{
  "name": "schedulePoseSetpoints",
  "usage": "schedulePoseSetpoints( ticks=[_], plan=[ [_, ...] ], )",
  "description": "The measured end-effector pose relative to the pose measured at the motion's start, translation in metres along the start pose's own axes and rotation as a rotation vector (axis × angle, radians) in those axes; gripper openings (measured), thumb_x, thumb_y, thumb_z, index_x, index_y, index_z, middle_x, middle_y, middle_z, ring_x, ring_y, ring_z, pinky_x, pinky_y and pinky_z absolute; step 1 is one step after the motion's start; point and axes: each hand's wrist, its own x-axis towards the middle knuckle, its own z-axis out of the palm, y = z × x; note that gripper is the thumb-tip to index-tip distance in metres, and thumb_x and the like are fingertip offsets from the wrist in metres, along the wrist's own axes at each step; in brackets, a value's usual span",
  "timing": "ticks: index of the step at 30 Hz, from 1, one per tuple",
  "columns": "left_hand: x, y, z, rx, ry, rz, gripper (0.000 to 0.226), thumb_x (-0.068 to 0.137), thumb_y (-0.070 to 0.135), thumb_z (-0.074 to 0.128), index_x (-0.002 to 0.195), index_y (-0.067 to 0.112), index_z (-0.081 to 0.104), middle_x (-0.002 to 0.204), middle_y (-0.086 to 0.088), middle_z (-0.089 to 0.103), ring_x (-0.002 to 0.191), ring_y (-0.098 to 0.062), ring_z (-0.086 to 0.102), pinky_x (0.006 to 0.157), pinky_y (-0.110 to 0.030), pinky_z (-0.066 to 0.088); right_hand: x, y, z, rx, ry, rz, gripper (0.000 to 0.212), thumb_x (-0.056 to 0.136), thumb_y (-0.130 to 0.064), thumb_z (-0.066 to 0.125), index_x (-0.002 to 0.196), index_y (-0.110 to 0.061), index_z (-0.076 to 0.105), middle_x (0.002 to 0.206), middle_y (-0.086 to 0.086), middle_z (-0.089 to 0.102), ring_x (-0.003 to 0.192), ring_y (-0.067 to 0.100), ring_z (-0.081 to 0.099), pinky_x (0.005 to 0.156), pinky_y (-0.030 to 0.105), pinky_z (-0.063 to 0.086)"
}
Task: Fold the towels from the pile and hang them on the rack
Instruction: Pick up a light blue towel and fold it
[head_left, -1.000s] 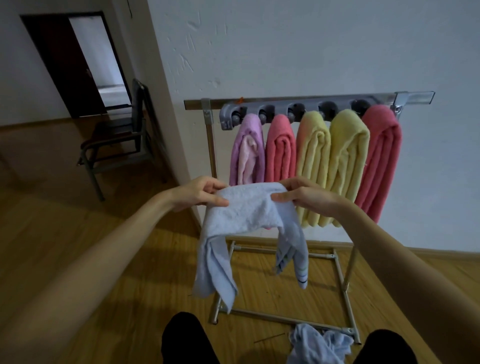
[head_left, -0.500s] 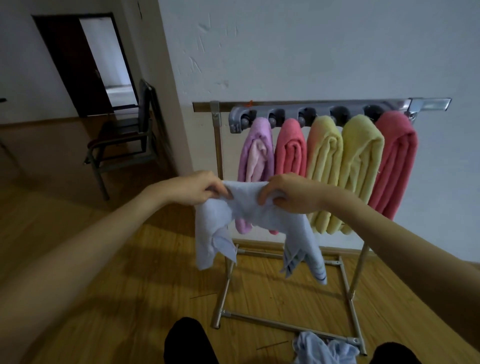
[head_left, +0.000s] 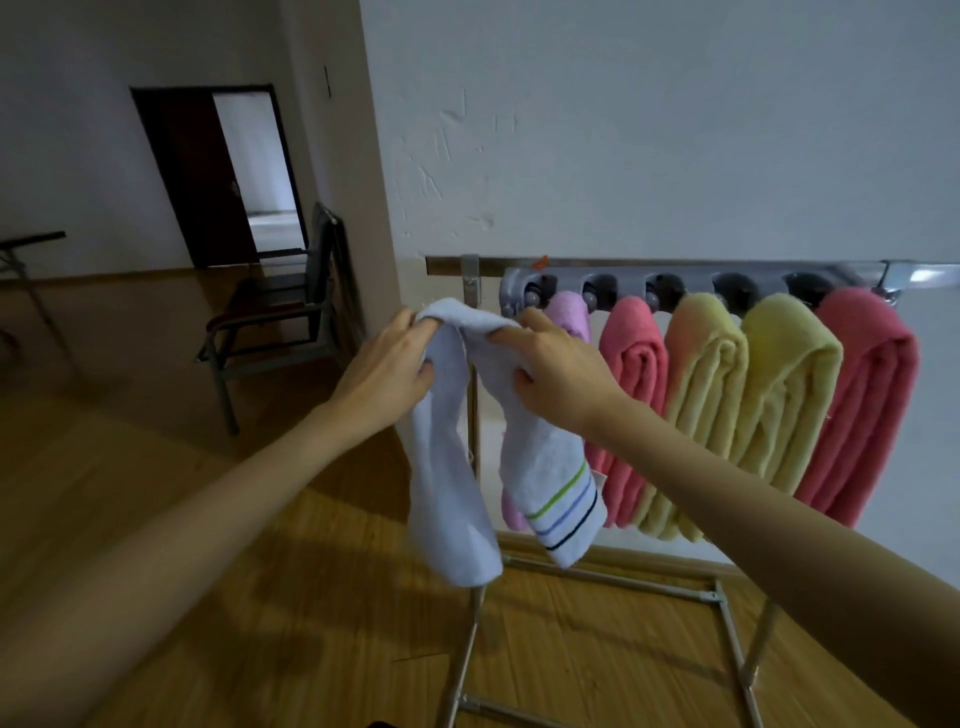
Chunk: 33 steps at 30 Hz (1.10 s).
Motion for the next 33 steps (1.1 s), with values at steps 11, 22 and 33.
schedulePoseSetpoints(
  ticks=[11, 22, 33],
  plan=[
    [0.055, -0.019, -0.001, 0.214, 0.031, -0.001, 0.029, 0.089, 0.000, 0.049, 0.118, 0.004, 0.049, 0.112, -0.021, 0.049, 0.088, -0.037, 0.056, 0.069, -0.039, 0.044, 0.053, -0.023, 0.026, -0.267, 0.031, 0.232, 0.047, 0.085, 0.003, 0.050, 0.130, -0.007, 0.043, 0.136, 0.015, 0.036, 0.088, 0.033, 0.062, 0.056, 0.034, 0.035],
    [0.059, -0.018, 0.053, 0.326, 0.053, 0.031, 0.036, 0.097, 0.014, 0.050, 0.131, 0.009, 0.039, 0.109, -0.016, 0.049, 0.087, -0.027, 0.056, 0.064, -0.030, 0.042, 0.053, -0.001, 0.059, -0.176, 0.119, 0.439, 0.058, 0.080, 0.005, 0.055, 0.133, -0.006, 0.036, 0.142, 0.014, 0.030, 0.104, 0.028, 0.056, 0.052, 0.033, 0.032],
    [0.101, 0.004, 0.066, 0.258, 0.086, 0.034, 0.041, 0.097, 0.019, 0.048, 0.135, 0.008, 0.040, 0.114, -0.018, 0.048, 0.096, -0.033, 0.056, 0.077, -0.039, 0.052, 0.072, 0.018, 0.066, -0.122, 0.212, 0.592, 0.060, 0.089, -0.002, 0.051, 0.143, -0.006, 0.025, 0.157, 0.010, 0.009, 0.101, 0.027, 0.059, 0.053, 0.035, 0.042]
  ],
)
